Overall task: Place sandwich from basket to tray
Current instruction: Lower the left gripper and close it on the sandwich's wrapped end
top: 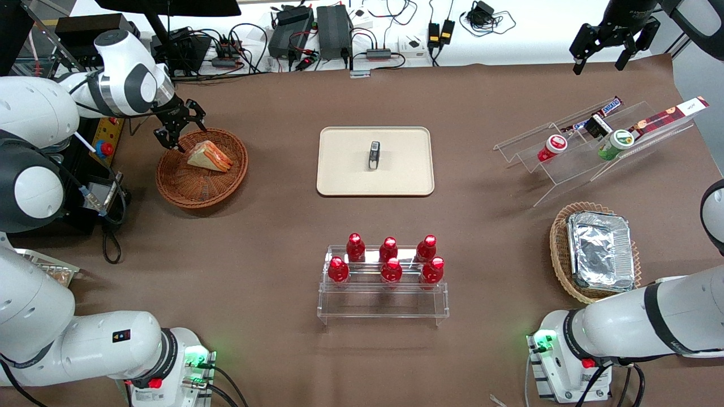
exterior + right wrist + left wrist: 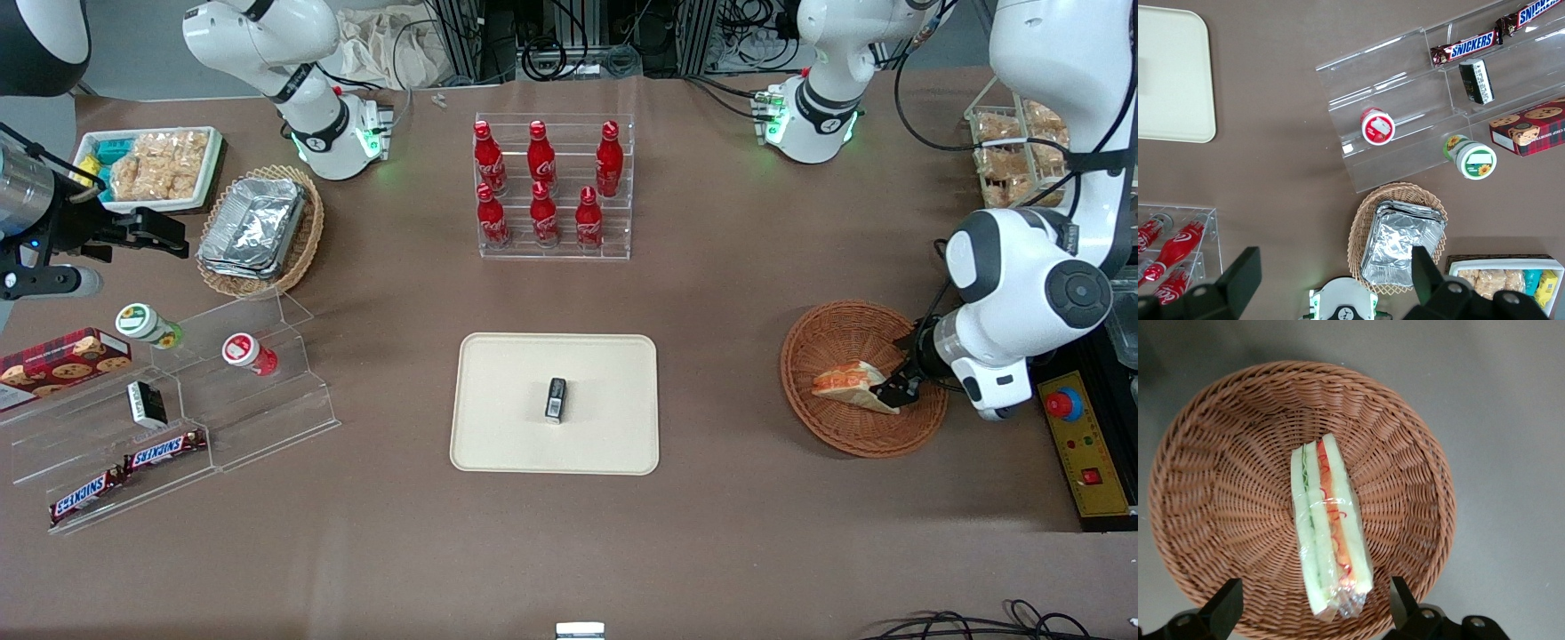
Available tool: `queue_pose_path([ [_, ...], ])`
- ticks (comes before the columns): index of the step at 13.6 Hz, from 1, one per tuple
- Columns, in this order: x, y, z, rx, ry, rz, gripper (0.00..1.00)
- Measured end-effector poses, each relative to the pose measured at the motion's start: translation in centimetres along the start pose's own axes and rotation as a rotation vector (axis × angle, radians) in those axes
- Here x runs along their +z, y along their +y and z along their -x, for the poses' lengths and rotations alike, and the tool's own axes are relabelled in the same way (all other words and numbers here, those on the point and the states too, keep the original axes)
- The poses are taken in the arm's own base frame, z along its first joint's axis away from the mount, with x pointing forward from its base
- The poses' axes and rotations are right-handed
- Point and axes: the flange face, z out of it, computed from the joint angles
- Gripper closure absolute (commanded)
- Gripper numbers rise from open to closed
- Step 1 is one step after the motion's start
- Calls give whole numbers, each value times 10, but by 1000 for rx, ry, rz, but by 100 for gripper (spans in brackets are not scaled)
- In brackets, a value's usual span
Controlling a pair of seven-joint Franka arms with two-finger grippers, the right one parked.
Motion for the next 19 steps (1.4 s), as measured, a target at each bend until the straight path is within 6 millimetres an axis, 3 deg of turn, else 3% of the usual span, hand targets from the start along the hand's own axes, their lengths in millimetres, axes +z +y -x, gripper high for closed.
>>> queue_pose_path([
  [8,19,-8,-1,-167,13,24,1],
  [12,36,-16,2,-193,12,24,2],
  [19,43,-17,2,-197,15,33,4],
])
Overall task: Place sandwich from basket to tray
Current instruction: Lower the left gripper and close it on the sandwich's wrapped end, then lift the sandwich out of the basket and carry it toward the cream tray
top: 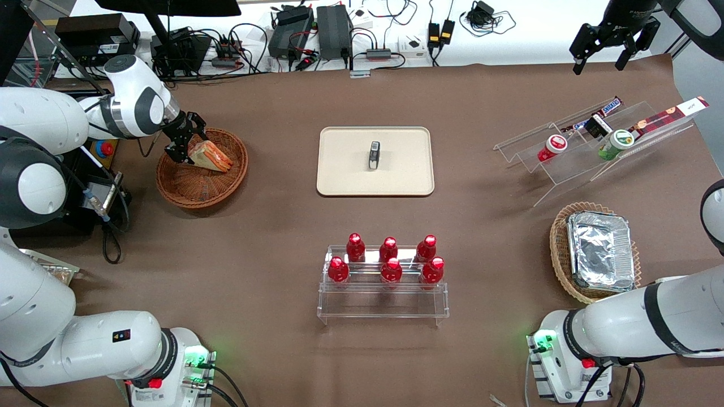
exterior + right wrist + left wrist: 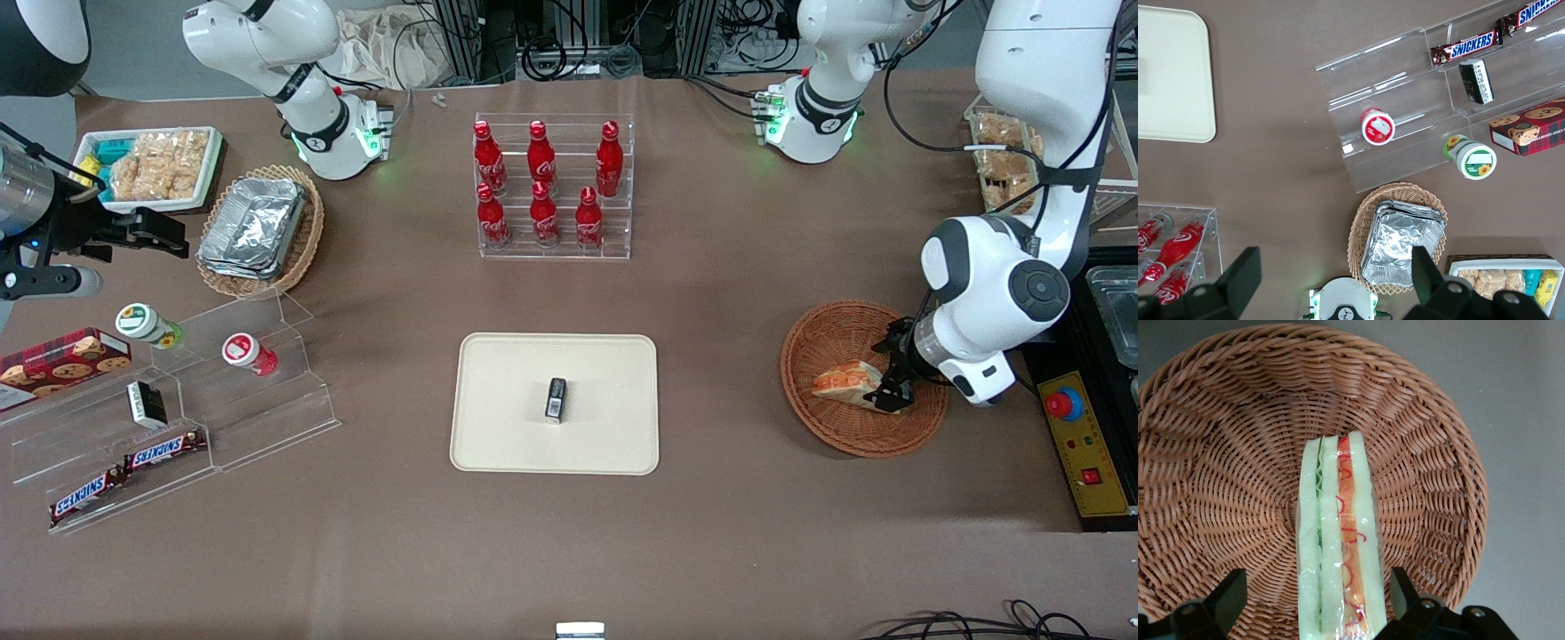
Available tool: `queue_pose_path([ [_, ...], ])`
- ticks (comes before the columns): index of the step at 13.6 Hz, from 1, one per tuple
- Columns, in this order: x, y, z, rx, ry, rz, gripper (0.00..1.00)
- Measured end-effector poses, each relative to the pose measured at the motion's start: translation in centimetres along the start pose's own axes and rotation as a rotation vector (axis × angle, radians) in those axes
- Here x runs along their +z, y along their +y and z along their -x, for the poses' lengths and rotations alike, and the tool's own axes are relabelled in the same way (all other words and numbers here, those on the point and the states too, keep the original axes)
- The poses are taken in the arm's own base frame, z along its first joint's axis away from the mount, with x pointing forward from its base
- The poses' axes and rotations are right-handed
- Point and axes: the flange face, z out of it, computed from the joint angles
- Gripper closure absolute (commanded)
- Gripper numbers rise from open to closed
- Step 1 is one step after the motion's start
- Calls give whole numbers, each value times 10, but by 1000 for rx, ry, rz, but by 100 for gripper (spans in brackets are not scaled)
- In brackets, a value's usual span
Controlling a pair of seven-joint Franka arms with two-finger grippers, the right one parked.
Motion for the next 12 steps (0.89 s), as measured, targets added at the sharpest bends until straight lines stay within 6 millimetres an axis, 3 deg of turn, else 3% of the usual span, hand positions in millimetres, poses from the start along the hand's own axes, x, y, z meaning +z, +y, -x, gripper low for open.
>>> queue_pose_path([
  [3,3,0,0,-5,2,7,9],
  [12,7,-1,4,-19,2,16,85],
])
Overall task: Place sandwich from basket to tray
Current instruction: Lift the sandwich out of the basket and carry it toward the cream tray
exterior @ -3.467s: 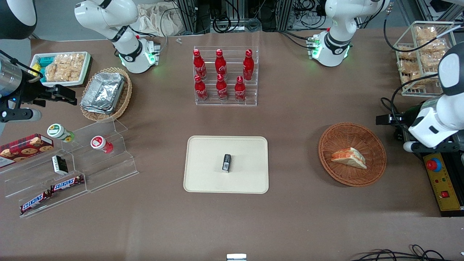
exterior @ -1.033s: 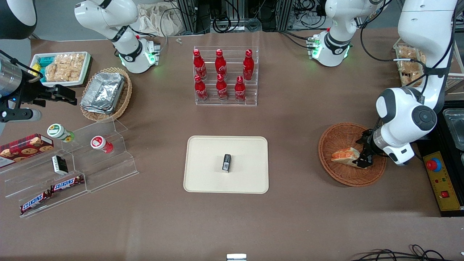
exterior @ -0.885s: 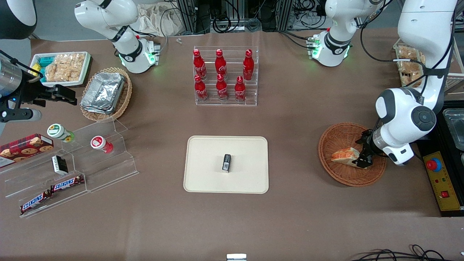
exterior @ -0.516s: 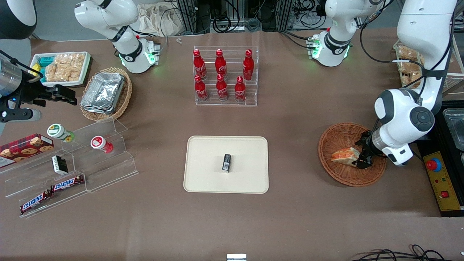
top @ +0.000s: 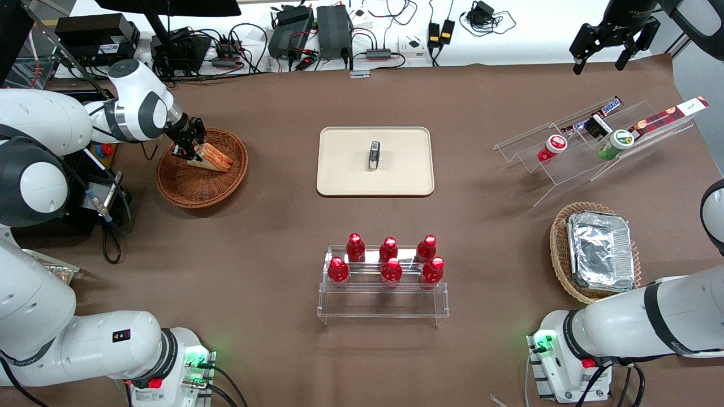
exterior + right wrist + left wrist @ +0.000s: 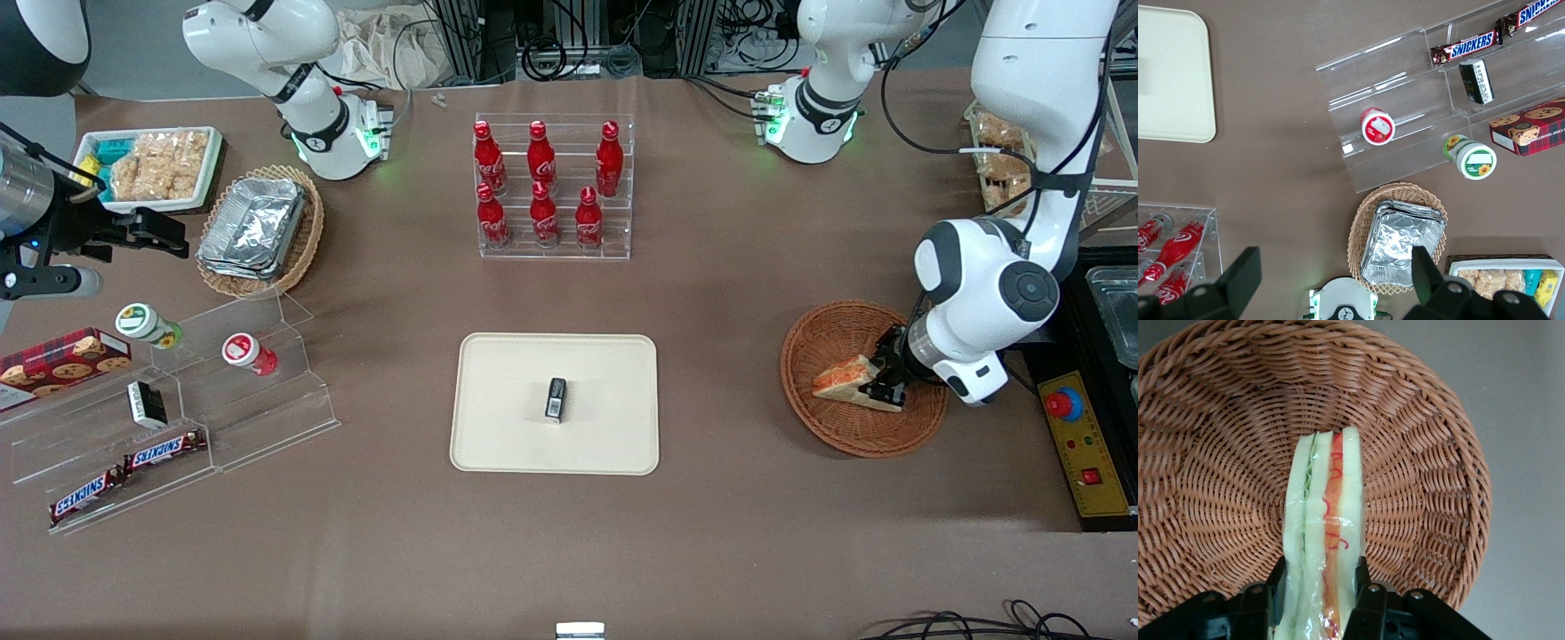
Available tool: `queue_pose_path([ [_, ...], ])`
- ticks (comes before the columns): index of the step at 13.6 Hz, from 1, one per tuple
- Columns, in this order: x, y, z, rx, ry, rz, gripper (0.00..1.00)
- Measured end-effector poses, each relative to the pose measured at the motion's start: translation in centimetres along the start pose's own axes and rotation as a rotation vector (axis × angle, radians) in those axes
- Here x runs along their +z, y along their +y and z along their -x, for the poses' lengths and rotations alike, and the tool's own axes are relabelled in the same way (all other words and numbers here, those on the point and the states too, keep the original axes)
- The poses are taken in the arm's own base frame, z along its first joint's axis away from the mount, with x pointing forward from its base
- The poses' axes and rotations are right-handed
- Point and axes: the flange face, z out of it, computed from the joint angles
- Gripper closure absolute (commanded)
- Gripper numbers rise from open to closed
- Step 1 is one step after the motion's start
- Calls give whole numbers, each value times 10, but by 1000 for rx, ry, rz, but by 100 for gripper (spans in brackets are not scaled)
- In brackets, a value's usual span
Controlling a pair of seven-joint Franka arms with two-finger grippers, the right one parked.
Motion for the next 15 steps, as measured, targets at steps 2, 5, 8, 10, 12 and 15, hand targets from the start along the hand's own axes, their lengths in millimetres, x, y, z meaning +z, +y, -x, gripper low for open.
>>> queue_pose_path([
  [2,-7,1,3,-4,-1,-2,95],
  [5,-49,1,12,1,0,-24,100],
  [8,-120,8,34,38,-4,-62,100],
  [10,-162,22,62,133,-26,-79,100],
  [12,-184,34,99,319,-61,-79,100],
  [15,-185,44,159,607,-90,-66,100],
])
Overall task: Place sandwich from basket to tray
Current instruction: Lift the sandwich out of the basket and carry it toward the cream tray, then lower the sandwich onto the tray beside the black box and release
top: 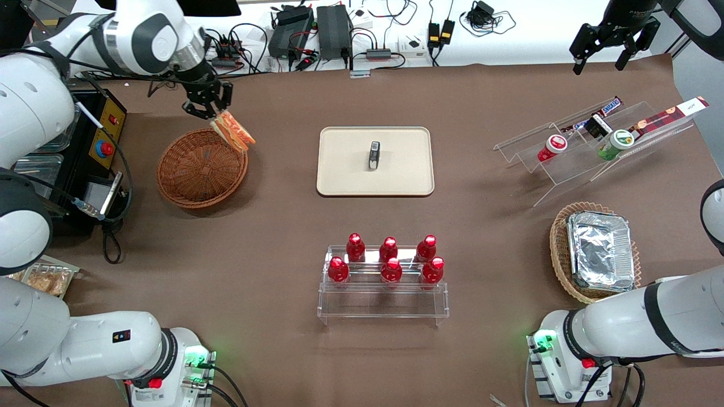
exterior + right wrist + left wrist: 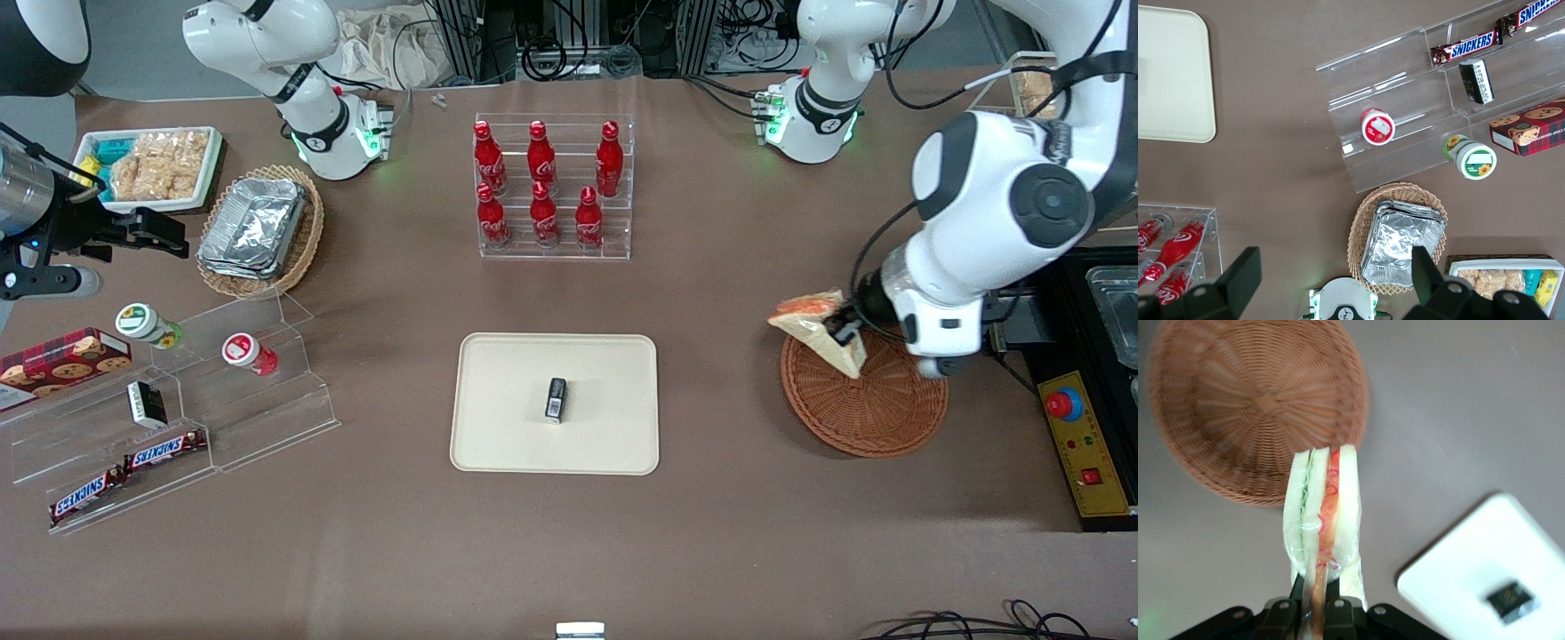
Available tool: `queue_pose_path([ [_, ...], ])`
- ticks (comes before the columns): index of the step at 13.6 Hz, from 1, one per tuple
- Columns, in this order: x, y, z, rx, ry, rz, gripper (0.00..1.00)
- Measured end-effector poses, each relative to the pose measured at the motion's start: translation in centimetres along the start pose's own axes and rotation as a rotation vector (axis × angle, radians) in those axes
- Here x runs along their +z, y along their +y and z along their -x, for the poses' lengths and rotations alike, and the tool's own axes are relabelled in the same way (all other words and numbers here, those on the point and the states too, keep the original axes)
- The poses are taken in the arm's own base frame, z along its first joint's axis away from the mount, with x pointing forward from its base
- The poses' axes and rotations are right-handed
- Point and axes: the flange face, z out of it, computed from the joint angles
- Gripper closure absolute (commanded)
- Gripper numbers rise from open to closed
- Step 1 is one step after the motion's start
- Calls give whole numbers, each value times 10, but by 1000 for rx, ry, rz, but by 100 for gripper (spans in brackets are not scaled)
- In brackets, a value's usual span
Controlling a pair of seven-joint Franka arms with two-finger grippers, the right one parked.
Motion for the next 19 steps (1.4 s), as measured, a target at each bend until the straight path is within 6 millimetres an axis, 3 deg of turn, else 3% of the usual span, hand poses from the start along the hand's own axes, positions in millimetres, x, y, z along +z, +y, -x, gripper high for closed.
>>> queue_pose_path([
  [3,19,37,42,281,3,-26,100],
  [7,67,106,105,542,94,-24,100],
  [9,90,134,125,619,90,-34,100],
  [15,172,183,129,724,87,-88,100],
  [19,208,200,134,742,93,-110,100],
])
